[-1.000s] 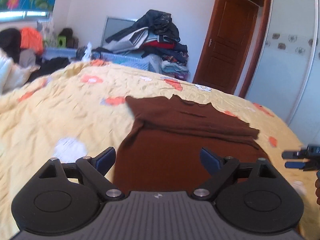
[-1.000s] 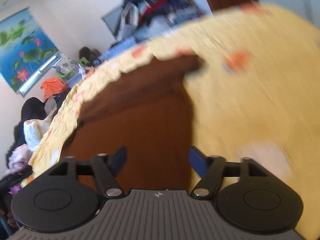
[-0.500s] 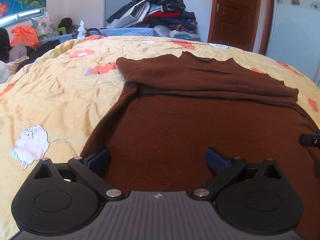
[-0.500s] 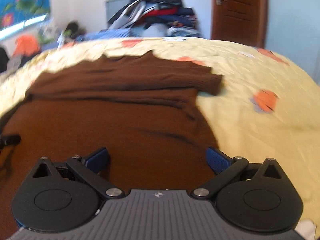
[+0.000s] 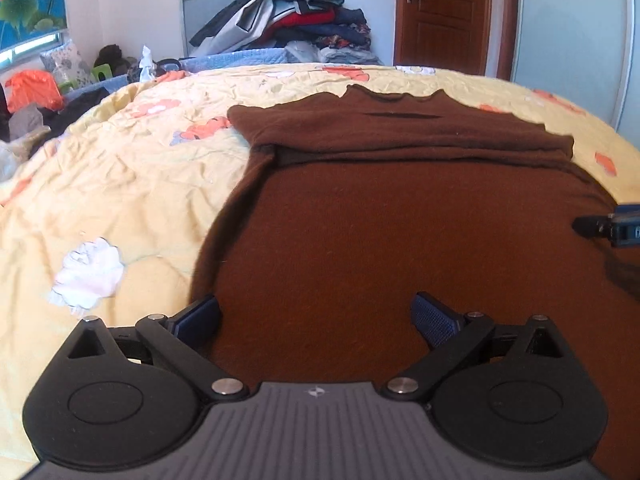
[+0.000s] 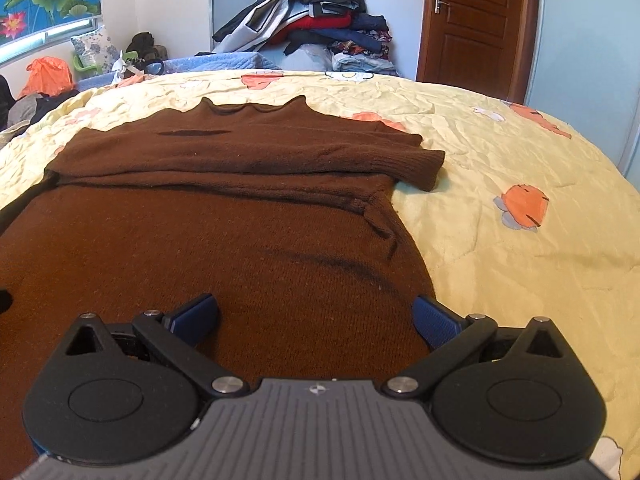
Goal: Fold small clothes
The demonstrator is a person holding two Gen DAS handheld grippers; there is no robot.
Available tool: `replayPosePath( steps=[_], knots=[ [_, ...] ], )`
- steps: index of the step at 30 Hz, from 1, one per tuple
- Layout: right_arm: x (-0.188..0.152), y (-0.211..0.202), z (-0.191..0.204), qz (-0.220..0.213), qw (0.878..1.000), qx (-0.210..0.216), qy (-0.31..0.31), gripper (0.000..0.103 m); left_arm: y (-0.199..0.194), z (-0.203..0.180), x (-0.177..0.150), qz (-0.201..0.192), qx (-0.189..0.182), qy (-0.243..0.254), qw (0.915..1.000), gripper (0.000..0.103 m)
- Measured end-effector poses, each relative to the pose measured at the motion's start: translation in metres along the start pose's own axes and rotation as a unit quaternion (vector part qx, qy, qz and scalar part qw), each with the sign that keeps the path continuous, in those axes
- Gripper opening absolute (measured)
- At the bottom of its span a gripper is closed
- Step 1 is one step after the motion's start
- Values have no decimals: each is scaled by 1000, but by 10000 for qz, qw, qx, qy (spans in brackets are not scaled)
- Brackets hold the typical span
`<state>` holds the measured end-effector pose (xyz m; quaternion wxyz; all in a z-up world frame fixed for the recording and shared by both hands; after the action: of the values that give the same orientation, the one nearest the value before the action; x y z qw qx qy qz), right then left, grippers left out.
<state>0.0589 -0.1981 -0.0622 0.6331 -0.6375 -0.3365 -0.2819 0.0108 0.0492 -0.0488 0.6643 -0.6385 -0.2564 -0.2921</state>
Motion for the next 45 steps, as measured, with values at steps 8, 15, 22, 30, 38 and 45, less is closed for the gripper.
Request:
replayPosePath(
  steps=[8, 15, 22, 30, 38, 45],
  knots=[
    [-36, -74, -31, 218, 9828, 1158, 1422, 103, -61, 58, -64, 188, 199, -1383, 9900, 103],
    [-77, -116, -34, 1366, 9221, 2656, 2461, 103, -93, 29, -79, 939, -2746, -2409, 9261, 103],
    [-90, -112, -22, 2145, 8347, 3846, 3305, 103, -64, 56, -78, 1397, -3678, -4051, 8253, 98],
    [-83, -108, -15, 2176, 8214, 4112, 3300, 103, -47, 51, -74, 1754, -3626, -3883, 8289, 57],
    [-97, -98, -15, 2394, 8363, 3742, 3213, 24, -53, 47, -87, 2043, -3523, -3511, 8431, 32],
    [-99, -100, -23, 2181, 8420, 3795, 3154, 14, -55, 38, -69, 2128, -3273, -2778, 8777, 5]
  ],
)
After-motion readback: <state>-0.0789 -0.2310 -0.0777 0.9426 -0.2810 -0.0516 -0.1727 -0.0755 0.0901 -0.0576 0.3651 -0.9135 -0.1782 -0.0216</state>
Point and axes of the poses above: each gripper's, at about its wrist camera, not at the fingertips, and y roughly the way its jaws point, z to its left, x to its top, the point moved 9 cm from there along y, roughly the way its jaws point, and after that the axes turned 3 degrees about z, right-handed, at the moved point
